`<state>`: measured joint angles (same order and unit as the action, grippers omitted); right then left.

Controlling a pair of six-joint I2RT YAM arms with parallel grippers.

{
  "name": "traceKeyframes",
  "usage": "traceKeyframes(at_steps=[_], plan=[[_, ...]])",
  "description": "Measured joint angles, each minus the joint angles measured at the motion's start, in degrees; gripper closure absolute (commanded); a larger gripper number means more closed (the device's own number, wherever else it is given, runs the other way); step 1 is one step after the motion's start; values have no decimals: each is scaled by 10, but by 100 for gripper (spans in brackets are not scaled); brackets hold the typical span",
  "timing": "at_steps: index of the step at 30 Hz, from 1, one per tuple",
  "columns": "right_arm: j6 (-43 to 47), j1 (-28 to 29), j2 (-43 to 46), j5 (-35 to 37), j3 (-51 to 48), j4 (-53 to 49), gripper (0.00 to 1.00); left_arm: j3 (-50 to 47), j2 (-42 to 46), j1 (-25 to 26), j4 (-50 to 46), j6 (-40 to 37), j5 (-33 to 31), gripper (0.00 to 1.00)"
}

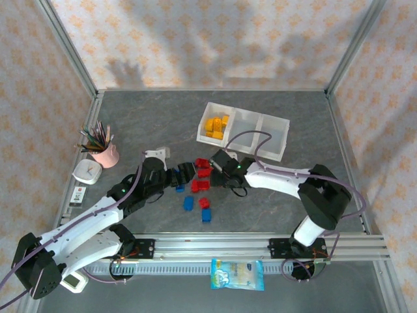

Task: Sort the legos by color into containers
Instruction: Pick up the lego from the center of the table.

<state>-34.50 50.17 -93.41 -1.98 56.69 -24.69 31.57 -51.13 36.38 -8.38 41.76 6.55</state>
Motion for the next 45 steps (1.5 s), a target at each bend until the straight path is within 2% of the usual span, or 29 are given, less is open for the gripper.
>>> traceKeyframes(at_steps=[7,19,35,40,45], plan=[[-2,0,-54,2,24,20,28,0,0,0,0,4,-13,1],[-5,-3,-97,22,53,19,46,0,0,0,0,4,-17,1],[0,-13,-94,30,39,15,67,0,-23,0,1,4,-17,1],[7,-23,-82,28,39,9,70,4,-23,0,1,4,-17,1],[14,-49,-33,32,45,-11,70,24,-35,0,3,2,-15,1]])
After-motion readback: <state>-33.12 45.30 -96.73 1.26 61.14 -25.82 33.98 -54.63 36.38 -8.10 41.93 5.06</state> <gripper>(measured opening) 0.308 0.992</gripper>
